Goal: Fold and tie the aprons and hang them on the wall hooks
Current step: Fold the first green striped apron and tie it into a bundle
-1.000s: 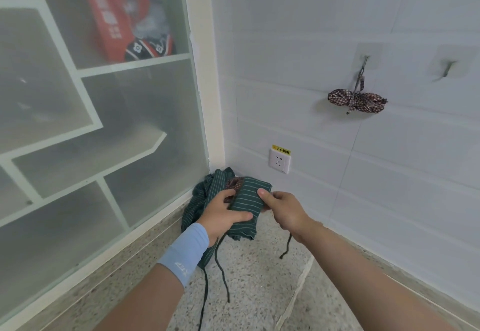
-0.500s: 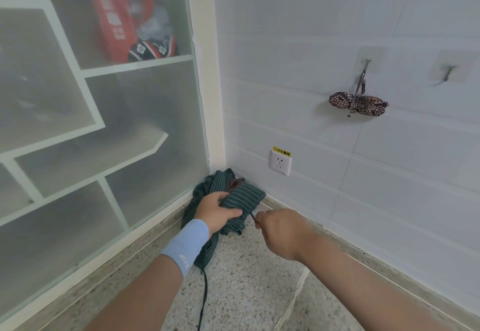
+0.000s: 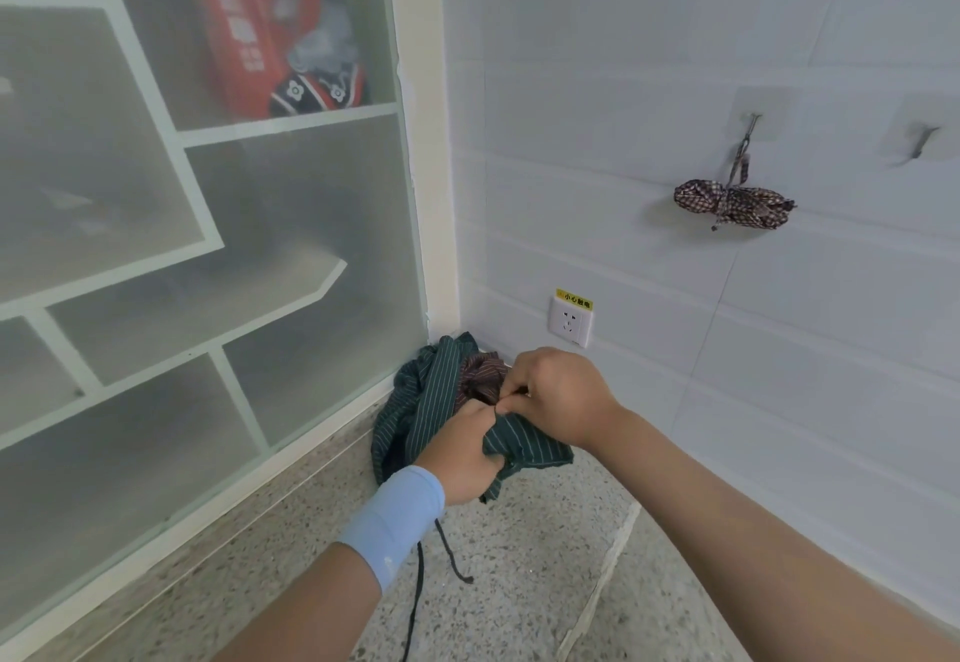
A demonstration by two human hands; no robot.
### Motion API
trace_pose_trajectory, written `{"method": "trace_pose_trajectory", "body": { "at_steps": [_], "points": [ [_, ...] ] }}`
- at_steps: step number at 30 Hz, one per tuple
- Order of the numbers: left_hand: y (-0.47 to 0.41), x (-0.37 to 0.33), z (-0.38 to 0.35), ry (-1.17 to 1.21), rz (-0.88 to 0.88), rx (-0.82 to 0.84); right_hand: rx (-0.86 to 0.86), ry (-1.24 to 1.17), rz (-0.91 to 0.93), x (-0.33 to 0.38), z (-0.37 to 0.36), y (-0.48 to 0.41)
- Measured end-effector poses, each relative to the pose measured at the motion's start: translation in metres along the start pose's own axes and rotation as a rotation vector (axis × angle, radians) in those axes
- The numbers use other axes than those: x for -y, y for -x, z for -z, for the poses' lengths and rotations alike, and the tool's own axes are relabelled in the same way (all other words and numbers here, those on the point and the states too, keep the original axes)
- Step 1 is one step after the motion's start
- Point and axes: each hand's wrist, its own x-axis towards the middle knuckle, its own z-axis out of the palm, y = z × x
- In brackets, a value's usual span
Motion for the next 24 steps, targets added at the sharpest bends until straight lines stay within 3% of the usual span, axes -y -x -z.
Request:
{"method": "trace_pose_trajectory", "body": {
  "at_steps": [4, 6, 8, 10, 13, 15, 17, 19, 22, 24],
  "points": [
    [0.005, -0.007, -0.003, 0.563, 0.131, -0.088, -0.039, -0.064, -0.008, 0.006, -0.013, -0.004],
    [0.004, -0.005, -0.005, 0.636, 0.144, -0.138, -0.043, -0.086, 0.013, 0.006, -0.019, -0.009],
    [0.005, 0.0, -0.006, 0.661, 0.156, -0.144, -0.161, -0.121, -0.055, 0.0, -0.027, -0.008],
    [0.001, 0.008, -0.006, 0.756, 0.203, -0.176, -0.337, -0.238, -0.247, -0.006, -0.035, -0.002],
    [-0.002, 0.012, -0.004, 0.942, 0.304, -0.255, -0.441, -0.758, -0.652, 0.008, -0.049, 0.018],
    [-0.006, 0.009, -0.006, 1.12, 0.374, -0.285, -0.246, -1.195, -0.726, 0.024, -0.065, 0.03],
    [-0.008, 0.005, -0.008, 1.251, 0.404, -0.302, 0.085, -1.491, -0.573, 0.036, -0.078, 0.04],
    [-0.011, 0.005, -0.008, 1.319, 0.417, -0.292, 0.314, -1.641, -0.472, 0.041, -0.08, 0.045],
    [-0.008, 0.007, 0.003, 1.377, 0.379, -0.241, 0.527, -1.563, -0.453, 0.026, -0.078, 0.044],
    [-0.005, 0.017, 0.012, 1.296, 0.318, -0.174, 0.64, -1.366, -0.474, 0.008, -0.075, 0.043]
  ]
}}
